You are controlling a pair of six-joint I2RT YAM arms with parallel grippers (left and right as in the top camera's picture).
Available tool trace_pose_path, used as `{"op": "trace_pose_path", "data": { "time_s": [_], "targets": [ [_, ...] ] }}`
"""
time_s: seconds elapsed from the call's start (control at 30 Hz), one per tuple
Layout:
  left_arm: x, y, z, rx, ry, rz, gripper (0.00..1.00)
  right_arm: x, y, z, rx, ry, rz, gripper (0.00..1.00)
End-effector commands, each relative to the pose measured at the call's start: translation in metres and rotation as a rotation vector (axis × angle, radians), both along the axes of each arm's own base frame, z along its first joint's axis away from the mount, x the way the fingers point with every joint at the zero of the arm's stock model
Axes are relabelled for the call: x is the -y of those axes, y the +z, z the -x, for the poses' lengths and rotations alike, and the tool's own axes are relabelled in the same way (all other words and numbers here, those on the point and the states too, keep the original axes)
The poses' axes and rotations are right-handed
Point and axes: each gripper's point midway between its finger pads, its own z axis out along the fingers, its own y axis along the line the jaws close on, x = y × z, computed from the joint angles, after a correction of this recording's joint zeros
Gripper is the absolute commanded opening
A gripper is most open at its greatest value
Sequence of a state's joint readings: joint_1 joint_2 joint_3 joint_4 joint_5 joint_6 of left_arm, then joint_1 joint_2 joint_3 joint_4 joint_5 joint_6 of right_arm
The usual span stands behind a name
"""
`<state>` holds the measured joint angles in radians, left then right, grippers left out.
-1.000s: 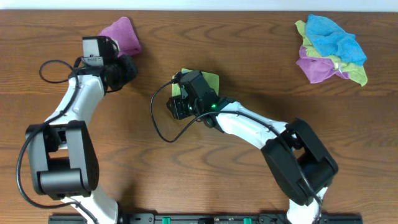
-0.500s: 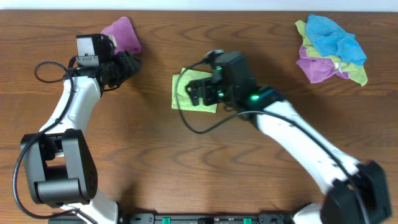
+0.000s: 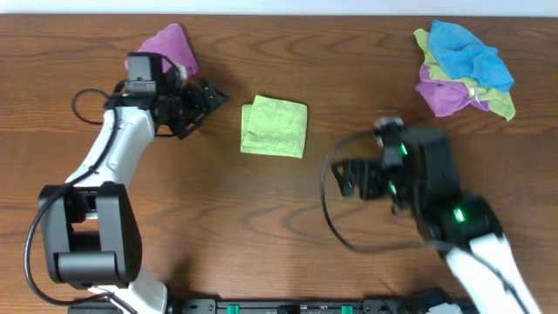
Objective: Fold the cloth
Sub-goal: 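Release the folded green cloth and retract the right gripper to rest, then reach the left gripper to the folded green cloth and grasp it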
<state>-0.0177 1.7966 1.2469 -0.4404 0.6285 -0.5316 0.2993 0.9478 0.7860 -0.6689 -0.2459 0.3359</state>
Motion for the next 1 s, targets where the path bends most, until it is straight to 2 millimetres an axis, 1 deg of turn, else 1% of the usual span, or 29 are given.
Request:
{"op": "trace_pose_path", "data": {
  "time_s": [0.0, 0.07, 0.23, 0.33, 0.5, 0.67, 0.87, 0.97],
  "targets": [
    [0.012, 0.014, 0.002, 0.010, -0.008, 0.003, 0.95, 0.014, -0.005, 0.024, 0.024, -0.071, -0.059, 0.99],
    [0.017, 0.009, 0.007, -0.009, -0.011, 0.006, 0.95, 0.021, -0.009, 0.044, 0.029, -0.105, -0.087, 0.99],
    [0.019, -0.009, 0.020, -0.079, 0.024, 0.031, 0.95, 0.037, -0.023, 0.088, -0.008, -0.183, -0.127, 0.99],
    [0.020, -0.020, 0.028, -0.103, 0.025, 0.044, 0.95, 0.046, -0.026, 0.106, -0.020, -0.239, -0.147, 0.99],
    [0.026, -0.031, 0.036, -0.115, 0.019, 0.093, 0.95, 0.047, -0.016, 0.111, 0.033, -0.266, -0.205, 0.99],
    [0.032, -0.031, 0.036, -0.107, 0.013, 0.120, 0.95, 0.054, -0.017, 0.108, 0.047, -0.296, -0.181, 0.99],
    [0.050, -0.035, 0.034, -0.092, 0.000, 0.098, 0.95, 0.054, -0.018, 0.109, 0.043, -0.299, -0.177, 0.99],
    [0.054, -0.042, 0.034, -0.101, 0.024, 0.085, 0.95, 0.055, -0.018, 0.109, 0.040, -0.299, -0.176, 0.99]
  ]
}}
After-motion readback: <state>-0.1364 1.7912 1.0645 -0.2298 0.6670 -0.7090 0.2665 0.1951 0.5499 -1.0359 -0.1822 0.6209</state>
